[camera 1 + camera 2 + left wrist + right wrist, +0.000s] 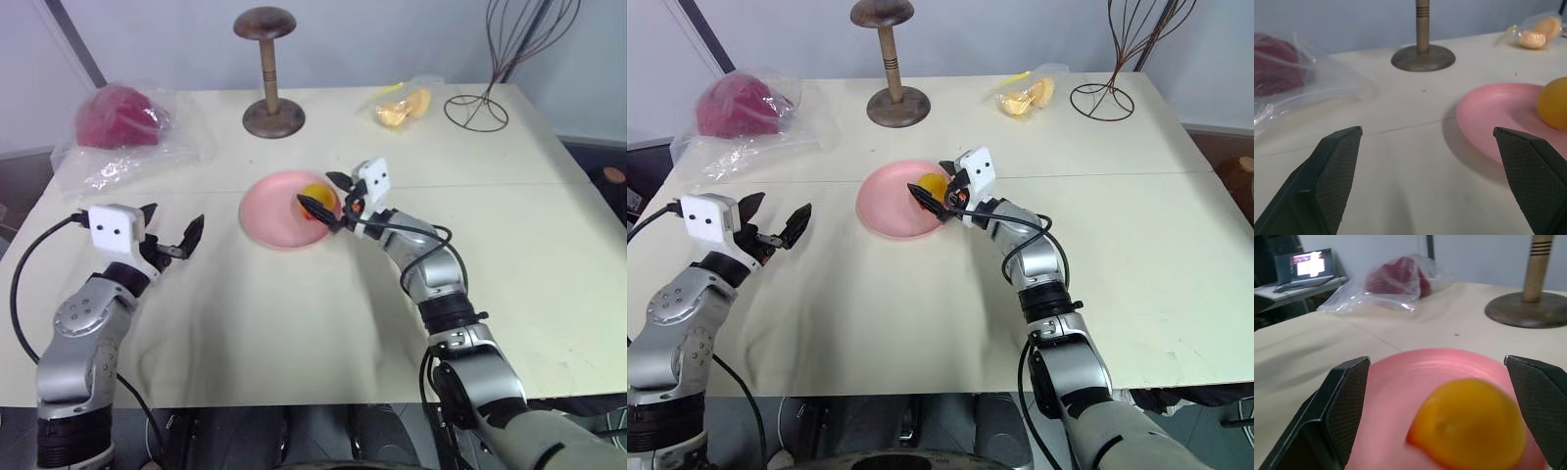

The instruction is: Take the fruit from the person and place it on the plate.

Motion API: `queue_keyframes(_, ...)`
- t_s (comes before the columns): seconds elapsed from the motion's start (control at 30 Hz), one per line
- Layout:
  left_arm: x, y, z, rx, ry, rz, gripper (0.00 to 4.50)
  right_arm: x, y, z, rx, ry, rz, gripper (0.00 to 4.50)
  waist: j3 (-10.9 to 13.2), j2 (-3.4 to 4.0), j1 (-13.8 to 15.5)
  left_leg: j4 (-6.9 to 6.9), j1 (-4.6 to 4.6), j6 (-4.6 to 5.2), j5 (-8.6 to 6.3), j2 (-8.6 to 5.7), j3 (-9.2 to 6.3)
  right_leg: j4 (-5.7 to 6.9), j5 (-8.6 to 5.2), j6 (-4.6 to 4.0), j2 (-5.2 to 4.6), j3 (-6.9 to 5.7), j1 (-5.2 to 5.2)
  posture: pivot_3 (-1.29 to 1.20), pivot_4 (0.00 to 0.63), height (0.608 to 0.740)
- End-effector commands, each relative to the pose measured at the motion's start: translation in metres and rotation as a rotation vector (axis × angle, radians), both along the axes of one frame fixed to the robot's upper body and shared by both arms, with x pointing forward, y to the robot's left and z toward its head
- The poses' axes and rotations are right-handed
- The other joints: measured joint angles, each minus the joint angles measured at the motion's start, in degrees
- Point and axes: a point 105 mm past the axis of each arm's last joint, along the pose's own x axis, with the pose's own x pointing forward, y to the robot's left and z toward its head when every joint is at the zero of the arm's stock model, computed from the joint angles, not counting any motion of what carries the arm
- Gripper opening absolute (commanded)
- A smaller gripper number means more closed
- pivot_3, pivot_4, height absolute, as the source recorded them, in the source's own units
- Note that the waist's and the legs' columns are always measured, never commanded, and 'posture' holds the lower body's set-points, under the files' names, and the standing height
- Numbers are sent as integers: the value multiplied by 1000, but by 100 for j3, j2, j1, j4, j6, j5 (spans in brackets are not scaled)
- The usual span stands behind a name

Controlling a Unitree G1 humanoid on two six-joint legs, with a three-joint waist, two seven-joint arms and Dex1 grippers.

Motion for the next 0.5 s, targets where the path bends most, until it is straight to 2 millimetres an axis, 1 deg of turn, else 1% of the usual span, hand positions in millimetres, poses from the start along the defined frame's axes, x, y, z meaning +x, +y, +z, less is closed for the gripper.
queue_keyframes(0.03, 1, 2, 10, 20, -58, 37, 4500, -3, -26, 48, 39, -140, -49, 4480, 0, 0, 8, 0, 0, 0, 0, -1, 0, 0, 0, 0, 0, 0, 1, 0, 150, 740)
queue_keyframes(0.1, 2, 3, 9, 9, -62, 54, 4500, 0, -51, 55, 20, -165, -127, 4480, 0, 0, 34, 1, 0, 0, 0, -2, -1, 0, 0, 0, -2, 0, 2, 0, 150, 740)
queue_keyframes(0.17, 3, 3, 7, -11, -65, 75, 4500, 4, -83, 58, -6, -177, -226, 4480, 0, -1, 49, 2, 0, 1, 0, -4, -2, -1, 0, 0, -4, -2, 4, 0, 150, 740)
queue_keyframes(0.2, 4, 0, 6, -20, -62, 73, 4500, 6, -97, 58, -10, -173, -269, 4480, 0, -1, 46, 3, 0, 1, -1, -5, -2, -2, 0, 0, -5, -3, 6, 0, 150, 740)
queue_keyframes(0.23, 5, -5, 5, -32, -59, 61, 4500, 8, -119, 56, -21, -166, -337, 4480, 0, -2, 38, 3, 0, 2, -1, -6, -2, -2, 0, 0, -6, -2, 5, 0, 150, 740)
queue_keyframes(0.33, 8, -14, 2, -38, -54, 35, 4500, 10, -168, 48, -76, -163, -499, 4480, -1, -4, 36, 2, 0, 2, -1, -5, -1, -2, 0, 0, -4, -3, 7, 0, 150, 740)
queue_keyframes(0.4, 10, -15, 1, -44, -54, 41, 4500, 9, -193, 41, -108, -163, -588, 4480, -1, -4, 27, 2, 1, 3, -1, -5, 2, -3, 0, 0, -4, -1, 7, 0, 150, 740)
queue_keyframes(0.5, 12, -16, -1, -42, -49, 41, 4500, 8, -213, 31, -129, -158, -673, 4480, -1, -3, -3, -2, 1, 3, -1, 2, 10, -3, 0, 0, 0, 3, 2, 0, 150, 740)
